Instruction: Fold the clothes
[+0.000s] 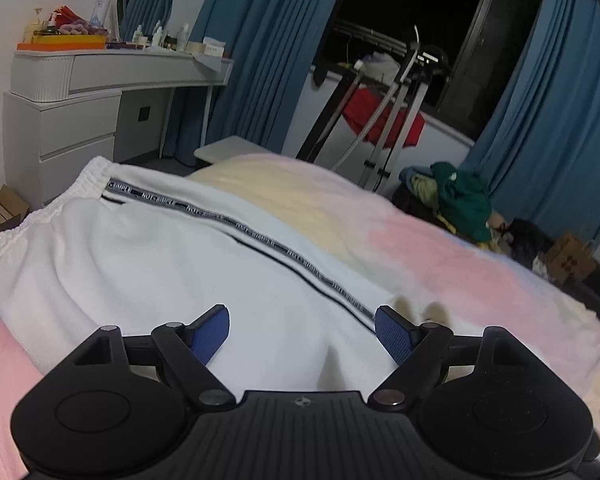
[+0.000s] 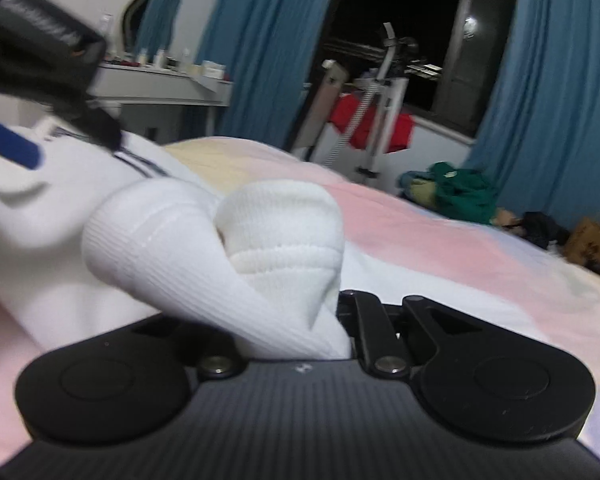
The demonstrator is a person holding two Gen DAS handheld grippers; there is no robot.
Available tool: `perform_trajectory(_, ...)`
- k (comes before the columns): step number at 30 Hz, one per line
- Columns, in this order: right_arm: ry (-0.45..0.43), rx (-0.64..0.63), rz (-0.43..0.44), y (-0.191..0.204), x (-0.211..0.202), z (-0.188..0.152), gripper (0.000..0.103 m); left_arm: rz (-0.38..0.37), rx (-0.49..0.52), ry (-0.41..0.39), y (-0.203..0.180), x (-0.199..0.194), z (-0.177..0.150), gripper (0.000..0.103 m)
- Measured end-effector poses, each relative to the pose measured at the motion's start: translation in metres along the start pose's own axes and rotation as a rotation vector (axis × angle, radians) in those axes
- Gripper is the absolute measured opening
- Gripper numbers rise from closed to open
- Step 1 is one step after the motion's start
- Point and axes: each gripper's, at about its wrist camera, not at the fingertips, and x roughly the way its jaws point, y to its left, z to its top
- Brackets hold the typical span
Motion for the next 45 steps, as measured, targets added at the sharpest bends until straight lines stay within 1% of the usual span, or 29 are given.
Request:
perform_trajectory(2, 0.043, -0.016, 0.031, 0.010, 0.006, -0.009, 0.013, -0.004, 0.011, -0.005, -0.002, 0.001, -0.001, 0.082)
perform_trajectory(3, 0.049, -0.025, 0.033, 0.012, 0.007, -0.010, 0.014, -0.006, 0.016, -0.007, -0.004, 0.002, -0.002, 0.082)
perform_trajectory(5, 0.054, 0.001, 0.049, 0.009, 0.007, -0.005, 0.014, -0.010, 0.032, -0.013, -0.007, 0.003, -0.003, 0.082)
perform_trajectory(6, 0.060, 0.025, 0.064, 0.005, 0.006, -0.002, 0.016, -0.011, 0.047, -0.016, -0.009, 0.005, -0.004, 0.082)
perform_trajectory(8, 0.095, 0.093, 0.137, -0.004, 0.001, 0.003, 0.028, -0.019, 0.074, -0.024, -0.013, 0.009, -0.005, 0.082)
perform_trajectory(10, 0.132, 0.145, 0.214, -0.010, -0.005, 0.007, 0.050, -0.044, 0.089, -0.042, -0.015, 0.008, -0.005, 0.082)
perform_trajectory(13, 0.162, 0.195, 0.302, -0.016, -0.023, 0.014, 0.063, -0.084, 0.098, -0.063, -0.017, 0.003, -0.005, 0.082)
perform_trajectory(15, 0.184, 0.244, 0.349, -0.025, -0.041, 0.015, 0.063, -0.104, 0.108, -0.069, -0.019, 0.000, -0.007, 0.082)
perform_trajectory(17, 0.197, 0.294, 0.353, -0.036, -0.059, 0.019, 0.063, -0.108, 0.130, -0.064, -0.023, -0.002, -0.010, 0.082)
perform_trajectory(19, 0.189, 0.350, 0.347, -0.050, -0.080, 0.020, 0.063, -0.121, 0.158, -0.057, -0.029, -0.003, -0.015, 0.082)
perform_trajectory(21, 0.148, 0.405, 0.330, -0.065, -0.098, 0.019, 0.064, -0.137, 0.195, -0.051, -0.038, -0.004, -0.022, 0.082)
perform_trajectory(23, 0.107, 0.459, 0.292, -0.081, -0.111, 0.016, 0.064, -0.150, 0.235, -0.040, -0.047, -0.004, -0.029, 0.082)
perform_trajectory(26, 0.093, 0.481, 0.152, -0.098, -0.106, 0.017, 0.064, -0.154, 0.310, -0.026, -0.061, 0.000, -0.042, 0.082)
perform_trajectory(28, 0.119, 0.447, 0.031, -0.102, -0.094, 0.013, 0.064, -0.145, 0.359, -0.010, -0.068, 0.004, -0.051, 0.082)
perform_trajectory(29, 0.136, 0.437, -0.020, -0.102, -0.088, 0.010, 0.064, -0.137, 0.378, 0.000, -0.071, 0.007, -0.056, 0.082)
perform_trajectory(30, 0.153, 0.433, -0.052, -0.102, -0.083, 0.006, 0.064, -0.126, 0.394, 0.009, -0.074, 0.010, -0.060, 0.082)
perform_trajectory(33, 0.217, 0.460, -0.074, -0.105, -0.063, -0.006, 0.064, -0.092, 0.429, 0.040, -0.079, 0.020, -0.070, 0.082)
perform_trajectory(38, 0.268, 0.487, -0.082, -0.104, -0.046, -0.019, 0.063, -0.029, 0.457, 0.091, -0.078, 0.035, -0.081, 0.082)
perform_trajectory(42, 0.279, 0.464, -0.093, -0.100, -0.043, -0.024, 0.066, -0.028, 0.449, 0.093, -0.076, 0.034, -0.080, 0.082)
perform_trajectory(45, 0.278, 0.460, -0.092, -0.100, -0.046, -0.026, 0.065, -0.027, 0.405, 0.095, -0.067, 0.026, -0.076, 0.082)
